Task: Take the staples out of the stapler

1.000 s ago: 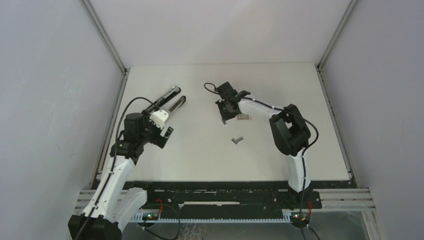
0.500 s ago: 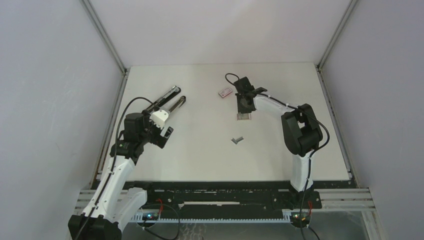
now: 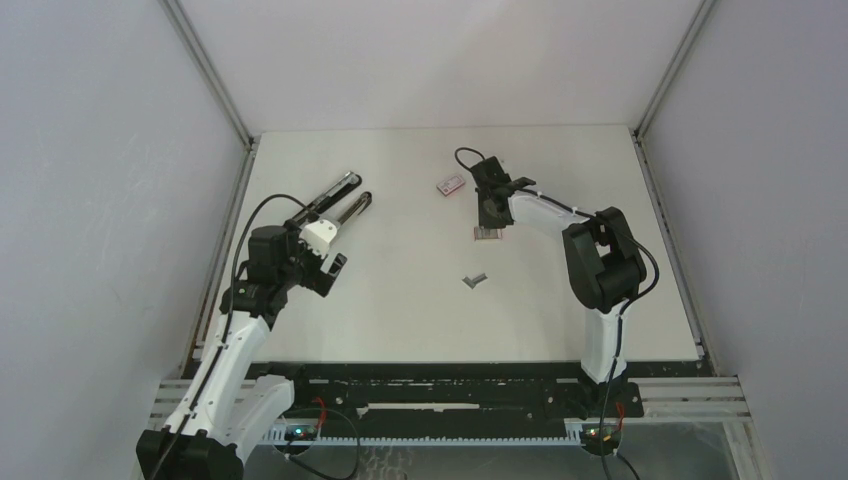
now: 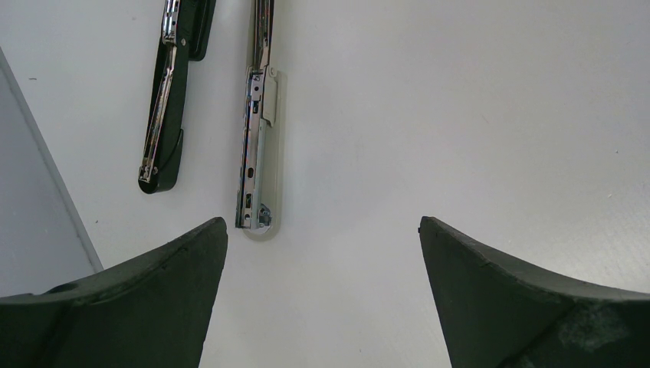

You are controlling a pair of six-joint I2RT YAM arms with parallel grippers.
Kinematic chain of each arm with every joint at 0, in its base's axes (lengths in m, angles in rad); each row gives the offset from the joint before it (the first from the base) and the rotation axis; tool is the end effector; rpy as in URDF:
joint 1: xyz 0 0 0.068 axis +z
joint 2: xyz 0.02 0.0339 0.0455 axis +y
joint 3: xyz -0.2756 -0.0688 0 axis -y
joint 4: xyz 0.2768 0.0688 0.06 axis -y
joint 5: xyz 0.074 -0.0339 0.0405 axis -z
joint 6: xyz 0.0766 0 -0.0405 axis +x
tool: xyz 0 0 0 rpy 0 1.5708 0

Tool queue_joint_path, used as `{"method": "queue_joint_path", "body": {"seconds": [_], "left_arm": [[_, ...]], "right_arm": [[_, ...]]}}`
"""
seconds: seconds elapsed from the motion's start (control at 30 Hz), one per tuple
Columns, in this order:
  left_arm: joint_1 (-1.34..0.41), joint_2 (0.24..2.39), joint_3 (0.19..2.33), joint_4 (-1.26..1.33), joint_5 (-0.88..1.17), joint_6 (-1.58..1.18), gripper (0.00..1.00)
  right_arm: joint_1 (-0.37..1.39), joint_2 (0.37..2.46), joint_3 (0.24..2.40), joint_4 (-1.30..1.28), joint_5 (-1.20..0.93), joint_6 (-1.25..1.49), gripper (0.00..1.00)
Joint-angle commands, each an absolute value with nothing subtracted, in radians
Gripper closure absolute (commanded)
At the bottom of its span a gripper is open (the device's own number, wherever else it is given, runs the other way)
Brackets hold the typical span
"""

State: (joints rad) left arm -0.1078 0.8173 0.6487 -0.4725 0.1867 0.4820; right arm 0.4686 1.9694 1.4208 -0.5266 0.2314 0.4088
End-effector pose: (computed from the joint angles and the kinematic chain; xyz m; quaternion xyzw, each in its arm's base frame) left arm 0.2311 -0.0393 0.2379 0.2987 0.8394 0.0012 0.4540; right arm 0.4229 0.1944 0.1437 -0.0005 0.9634 0.0022 0.2681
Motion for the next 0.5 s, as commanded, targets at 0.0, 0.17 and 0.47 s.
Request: {"method": "queue_joint_path", "body": {"seconds": [0.0,0.17,0.47], "left_arm": [[-0.102,0.809,0.623,-0.433,0.185,0.499,0.00],[-0.102,0.807,0.623,-0.432,0.186,0.498,0.00],[-0.101,0.808,0.621,-0.433,0.187,0.499,0.00]], "right_arm": [[0.460,1.939,1.427,-0.490,0.246,0.429,1.00],[0.457,1.962,1.444,-0.494,0.231,0.419,1.00],[0.457,1.978,1.450,-0.496,0.227,0.409,1.00]]}}
